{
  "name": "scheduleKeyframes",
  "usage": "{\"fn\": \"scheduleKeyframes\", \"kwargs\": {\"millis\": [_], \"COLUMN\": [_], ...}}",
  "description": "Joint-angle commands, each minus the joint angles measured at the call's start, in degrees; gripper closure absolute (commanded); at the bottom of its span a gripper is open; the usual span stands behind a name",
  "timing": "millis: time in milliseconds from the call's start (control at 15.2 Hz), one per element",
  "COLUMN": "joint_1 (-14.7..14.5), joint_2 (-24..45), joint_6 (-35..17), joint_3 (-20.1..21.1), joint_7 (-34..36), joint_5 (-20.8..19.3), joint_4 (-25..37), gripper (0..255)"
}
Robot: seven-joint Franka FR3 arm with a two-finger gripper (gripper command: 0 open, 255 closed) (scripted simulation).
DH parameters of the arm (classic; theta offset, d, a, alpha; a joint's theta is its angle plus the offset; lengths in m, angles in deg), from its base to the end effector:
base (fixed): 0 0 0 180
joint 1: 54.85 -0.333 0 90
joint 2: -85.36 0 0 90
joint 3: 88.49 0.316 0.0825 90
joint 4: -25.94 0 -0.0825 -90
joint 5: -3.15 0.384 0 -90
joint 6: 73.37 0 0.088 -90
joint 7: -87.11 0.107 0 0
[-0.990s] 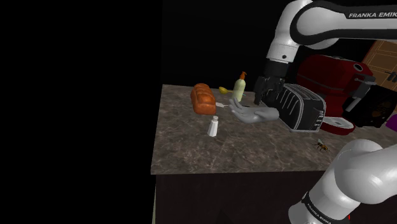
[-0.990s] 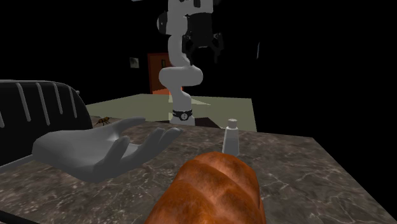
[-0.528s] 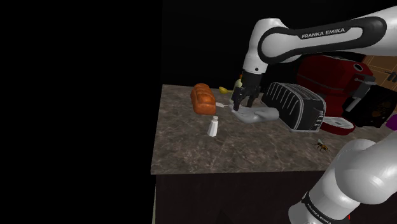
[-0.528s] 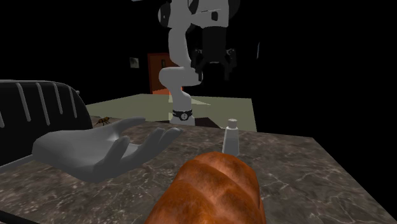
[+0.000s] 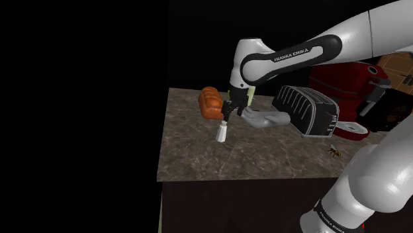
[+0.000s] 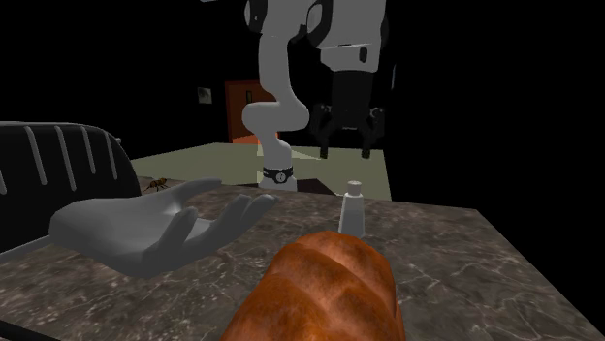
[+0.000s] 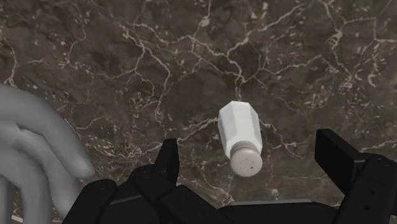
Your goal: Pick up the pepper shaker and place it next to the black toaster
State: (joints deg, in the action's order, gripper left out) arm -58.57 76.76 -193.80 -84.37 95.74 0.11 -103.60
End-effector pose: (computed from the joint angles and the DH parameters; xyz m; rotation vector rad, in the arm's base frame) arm 0.4889 0.0653 0.4232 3.0844 0.0192 -0.0020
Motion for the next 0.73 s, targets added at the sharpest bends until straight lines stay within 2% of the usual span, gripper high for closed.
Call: {"fn": "scheduleKeyframes", "kwargs": {"millis": [0,198,660], "joint_1": [-0.2,-0.4,-0.2], "joint_2": [4.0,8.6,11.8], "joint_6": [-2.7,-4.9,-10.6], "joint_3": [0.6,1.0,0.7], "joint_7": [0.7,1.6,2.2], "joint_5": [-1.9,-4.1,-5.1], "joint_4": [1.8,4.4,1.9], "gripper": [0,0,0]}}
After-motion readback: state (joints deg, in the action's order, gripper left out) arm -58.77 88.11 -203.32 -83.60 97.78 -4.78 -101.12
